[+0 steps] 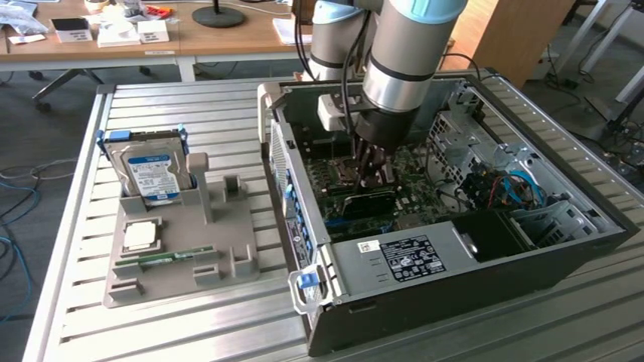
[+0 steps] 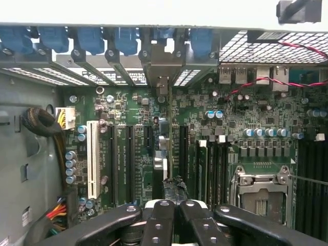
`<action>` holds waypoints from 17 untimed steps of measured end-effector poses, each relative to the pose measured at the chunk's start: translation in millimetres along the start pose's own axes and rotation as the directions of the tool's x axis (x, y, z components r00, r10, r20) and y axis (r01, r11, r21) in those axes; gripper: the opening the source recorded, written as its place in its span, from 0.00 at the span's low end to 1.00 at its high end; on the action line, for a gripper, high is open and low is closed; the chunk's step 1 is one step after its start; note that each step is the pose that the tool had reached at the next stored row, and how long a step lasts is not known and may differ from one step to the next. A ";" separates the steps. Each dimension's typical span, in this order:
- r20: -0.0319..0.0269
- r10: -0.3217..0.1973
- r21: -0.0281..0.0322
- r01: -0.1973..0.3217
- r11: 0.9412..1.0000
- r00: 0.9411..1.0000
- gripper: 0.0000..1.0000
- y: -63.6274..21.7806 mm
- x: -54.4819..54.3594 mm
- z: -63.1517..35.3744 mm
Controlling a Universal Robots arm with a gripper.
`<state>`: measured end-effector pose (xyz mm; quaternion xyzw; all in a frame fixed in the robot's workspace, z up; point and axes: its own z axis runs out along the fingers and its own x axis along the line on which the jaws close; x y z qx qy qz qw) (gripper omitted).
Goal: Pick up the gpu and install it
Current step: 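Press down on the gpu until it lock into place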
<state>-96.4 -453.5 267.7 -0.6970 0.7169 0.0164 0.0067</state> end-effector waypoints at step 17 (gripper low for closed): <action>0.000 0.000 0.000 0.000 1.000 1.000 0.11 0.3 0.2 7.2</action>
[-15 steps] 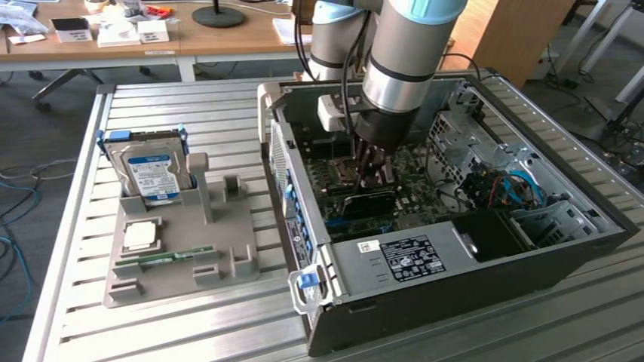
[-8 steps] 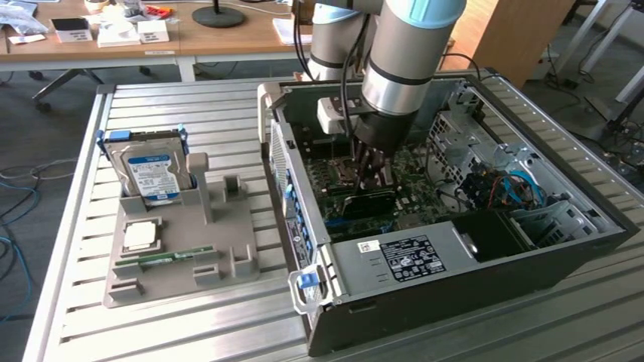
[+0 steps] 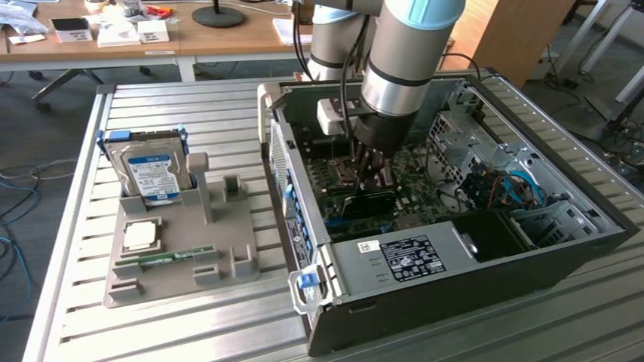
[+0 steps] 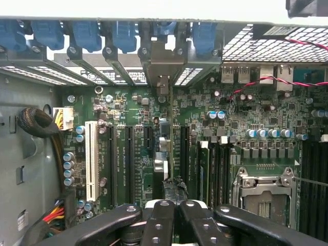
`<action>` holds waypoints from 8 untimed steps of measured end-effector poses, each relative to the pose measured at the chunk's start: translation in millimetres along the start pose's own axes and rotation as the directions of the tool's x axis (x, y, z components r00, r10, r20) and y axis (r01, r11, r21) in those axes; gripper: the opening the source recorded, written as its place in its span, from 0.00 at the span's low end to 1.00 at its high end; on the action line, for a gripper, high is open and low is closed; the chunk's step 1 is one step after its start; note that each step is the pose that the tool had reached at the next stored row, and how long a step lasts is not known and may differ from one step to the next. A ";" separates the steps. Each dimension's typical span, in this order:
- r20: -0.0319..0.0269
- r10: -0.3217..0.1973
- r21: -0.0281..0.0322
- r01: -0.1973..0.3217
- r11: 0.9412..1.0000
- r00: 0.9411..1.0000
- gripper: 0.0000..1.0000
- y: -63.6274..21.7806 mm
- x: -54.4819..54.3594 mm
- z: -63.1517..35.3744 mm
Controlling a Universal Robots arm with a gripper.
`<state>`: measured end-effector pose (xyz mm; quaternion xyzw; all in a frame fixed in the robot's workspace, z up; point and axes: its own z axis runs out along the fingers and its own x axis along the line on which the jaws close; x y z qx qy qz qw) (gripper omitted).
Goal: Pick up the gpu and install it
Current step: 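Press down on the gpu until it lock into place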
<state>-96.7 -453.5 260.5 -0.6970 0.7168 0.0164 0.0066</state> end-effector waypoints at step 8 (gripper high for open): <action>0.000 0.000 0.000 0.000 1.000 1.000 0.11 0.2 0.1 1.2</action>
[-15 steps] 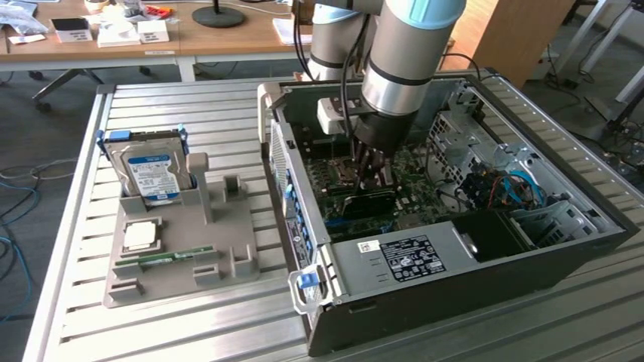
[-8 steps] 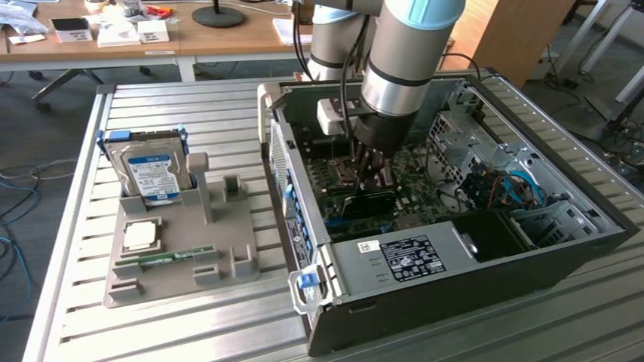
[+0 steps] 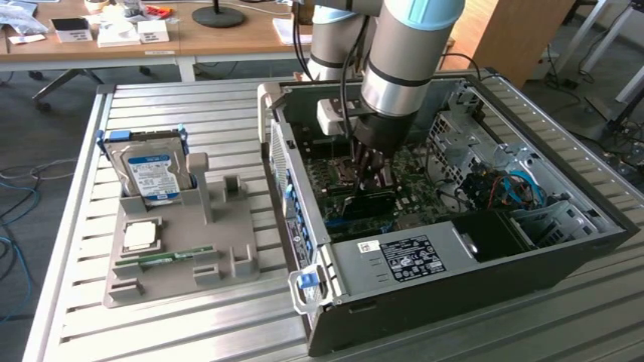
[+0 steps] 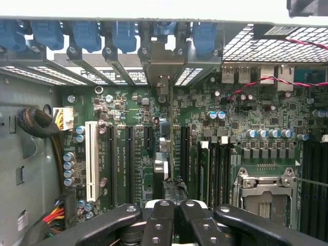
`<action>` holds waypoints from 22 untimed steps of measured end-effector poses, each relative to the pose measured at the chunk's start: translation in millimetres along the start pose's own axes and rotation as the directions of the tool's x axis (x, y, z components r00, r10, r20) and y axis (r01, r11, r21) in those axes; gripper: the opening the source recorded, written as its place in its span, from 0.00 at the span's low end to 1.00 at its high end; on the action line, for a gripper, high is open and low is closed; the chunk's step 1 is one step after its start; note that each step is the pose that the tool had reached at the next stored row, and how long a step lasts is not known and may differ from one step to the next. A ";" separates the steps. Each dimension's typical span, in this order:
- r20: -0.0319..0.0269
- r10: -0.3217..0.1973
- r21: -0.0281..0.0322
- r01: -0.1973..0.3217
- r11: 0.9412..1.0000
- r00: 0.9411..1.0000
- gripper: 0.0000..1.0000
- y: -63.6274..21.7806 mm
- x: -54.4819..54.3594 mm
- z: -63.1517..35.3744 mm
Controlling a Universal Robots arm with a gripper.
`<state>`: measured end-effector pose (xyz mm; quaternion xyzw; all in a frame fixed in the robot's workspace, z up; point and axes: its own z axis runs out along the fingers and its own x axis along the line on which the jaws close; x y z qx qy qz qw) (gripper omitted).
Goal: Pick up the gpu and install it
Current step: 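Press down on the gpu until it lock into place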
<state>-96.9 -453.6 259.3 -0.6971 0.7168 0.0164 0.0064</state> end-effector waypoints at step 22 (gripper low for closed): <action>0.001 0.000 0.000 0.000 1.000 1.000 0.11 0.5 -1.2 -34.3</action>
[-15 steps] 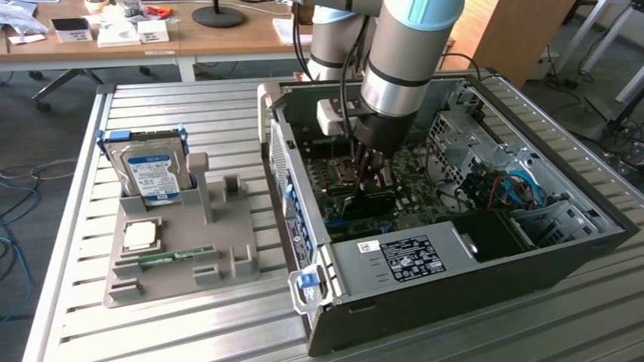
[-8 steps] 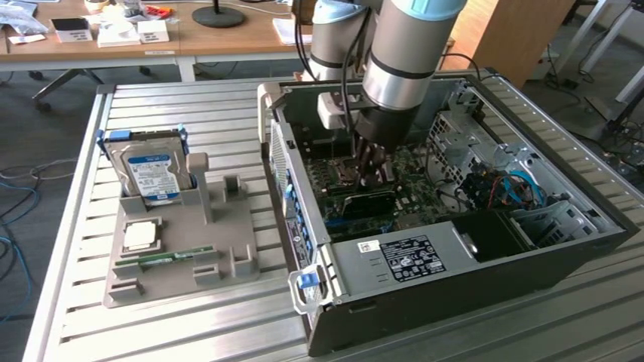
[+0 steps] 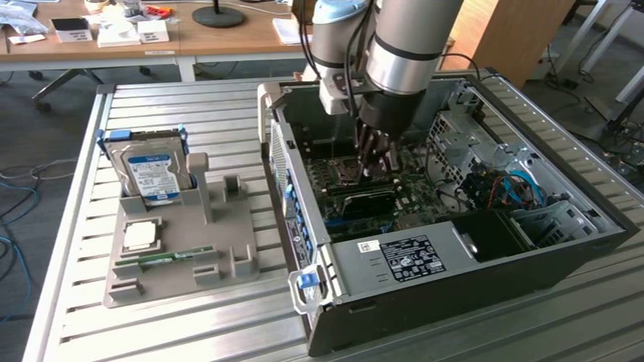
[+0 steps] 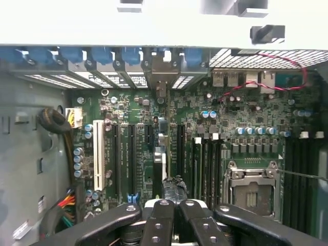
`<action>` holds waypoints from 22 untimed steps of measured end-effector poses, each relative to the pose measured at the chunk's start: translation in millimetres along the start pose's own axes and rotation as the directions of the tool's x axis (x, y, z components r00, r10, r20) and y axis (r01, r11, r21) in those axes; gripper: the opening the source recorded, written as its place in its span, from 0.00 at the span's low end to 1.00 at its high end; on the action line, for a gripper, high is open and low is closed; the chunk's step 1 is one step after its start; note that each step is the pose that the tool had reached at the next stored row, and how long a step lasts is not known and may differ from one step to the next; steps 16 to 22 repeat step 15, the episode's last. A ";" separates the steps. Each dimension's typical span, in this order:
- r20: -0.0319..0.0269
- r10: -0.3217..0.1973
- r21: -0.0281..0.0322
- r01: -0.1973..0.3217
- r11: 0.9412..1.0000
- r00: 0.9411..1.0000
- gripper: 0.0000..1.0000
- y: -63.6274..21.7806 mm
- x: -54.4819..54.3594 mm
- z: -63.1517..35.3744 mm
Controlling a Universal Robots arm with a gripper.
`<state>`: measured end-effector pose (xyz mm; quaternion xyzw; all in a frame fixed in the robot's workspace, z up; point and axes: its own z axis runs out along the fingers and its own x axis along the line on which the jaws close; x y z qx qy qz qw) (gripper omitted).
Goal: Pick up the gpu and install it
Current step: 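Press down on the gpu until it lock into place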
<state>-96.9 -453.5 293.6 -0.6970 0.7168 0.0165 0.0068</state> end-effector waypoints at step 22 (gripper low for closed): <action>0.000 0.000 0.000 0.000 1.000 1.000 0.11 0.2 -0.5 -14.4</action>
